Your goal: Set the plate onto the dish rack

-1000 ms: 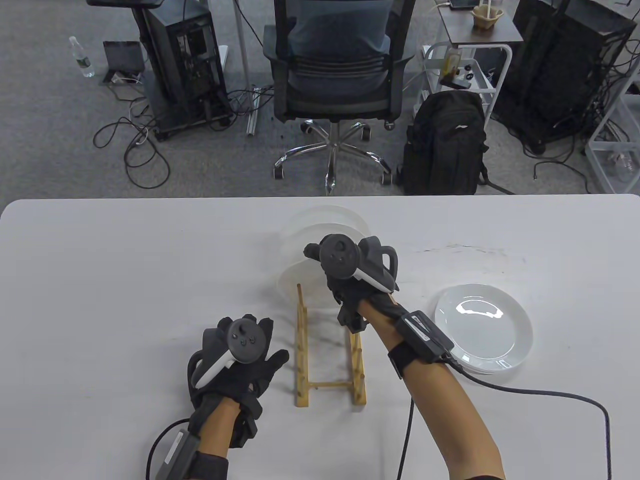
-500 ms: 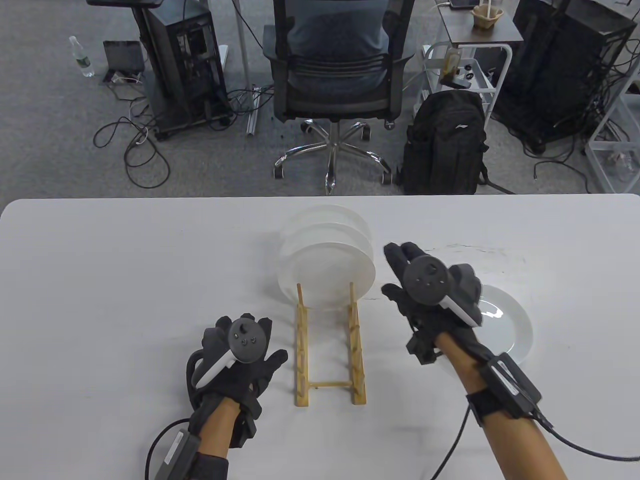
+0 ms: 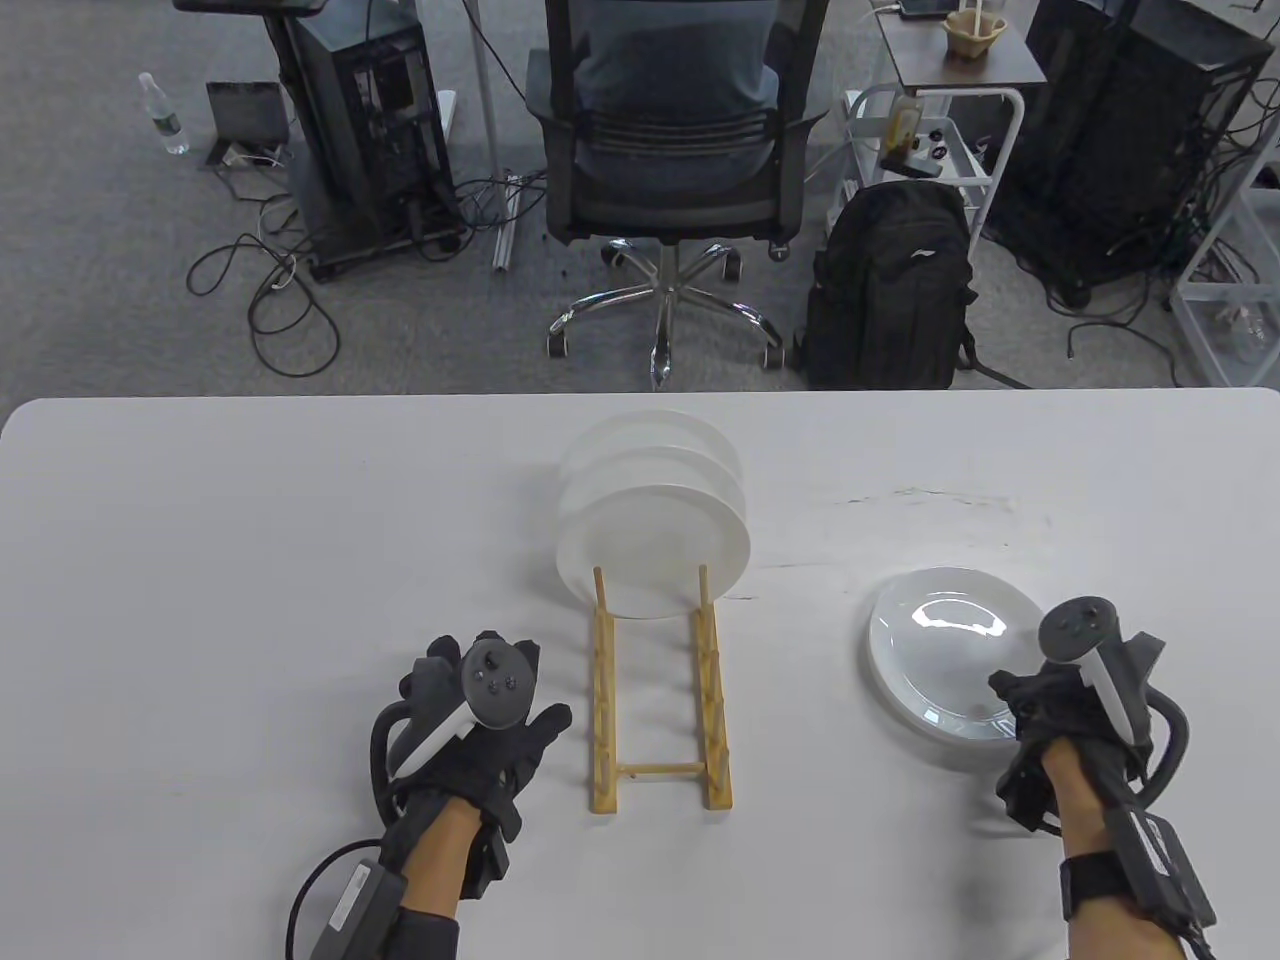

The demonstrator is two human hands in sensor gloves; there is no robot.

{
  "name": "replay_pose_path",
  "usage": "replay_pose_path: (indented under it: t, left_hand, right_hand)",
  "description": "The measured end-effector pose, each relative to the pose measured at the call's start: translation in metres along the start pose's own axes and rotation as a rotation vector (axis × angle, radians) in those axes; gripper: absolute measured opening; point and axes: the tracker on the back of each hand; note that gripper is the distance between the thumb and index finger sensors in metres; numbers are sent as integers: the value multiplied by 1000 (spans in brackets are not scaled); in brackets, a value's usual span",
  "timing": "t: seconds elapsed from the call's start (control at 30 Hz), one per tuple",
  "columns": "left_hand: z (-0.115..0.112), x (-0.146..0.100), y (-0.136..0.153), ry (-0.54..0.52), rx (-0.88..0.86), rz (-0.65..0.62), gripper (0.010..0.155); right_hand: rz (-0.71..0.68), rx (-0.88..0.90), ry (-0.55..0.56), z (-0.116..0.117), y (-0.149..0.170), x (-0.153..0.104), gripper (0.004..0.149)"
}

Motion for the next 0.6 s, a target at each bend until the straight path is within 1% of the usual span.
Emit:
replay_pose_path:
  t: [0.1,0.13,0.23,0.27,0.37,0.5,0.6]
  left_hand:
    - [-1,0,0,8,10,2,79]
    - [-2,0,-1,12,9,2,80]
    - [-4,1,-1,23,11,2,80]
    - [-4,1,-1,25,12,2,80]
    - [-4,1,-1,25,8,1,80]
    - [-3,1,-1,20,2,1,79]
    - [-3,1,-1,18,-4,-1,80]
  right_hand:
    - [92,-7,-86,2,8,11,95]
    - [91,27,-120,2,12,15,94]
    - [13,259,-156,4,20,24,79]
    - [5,302,-146,4,22,24,78]
    - [15,276,-82,-2,23,22,68]
    - [13,350,-18,-11,29,15,57]
    - [-15,374,60,-25,30,1,52]
Point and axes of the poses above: the tracker on the back of each hand, its own y axis roughly to the little-finger side, its own x axis roughly from the wrist to the fingertips, z = x × y, and after that the axes turned 15 degrees about -y, right-handed
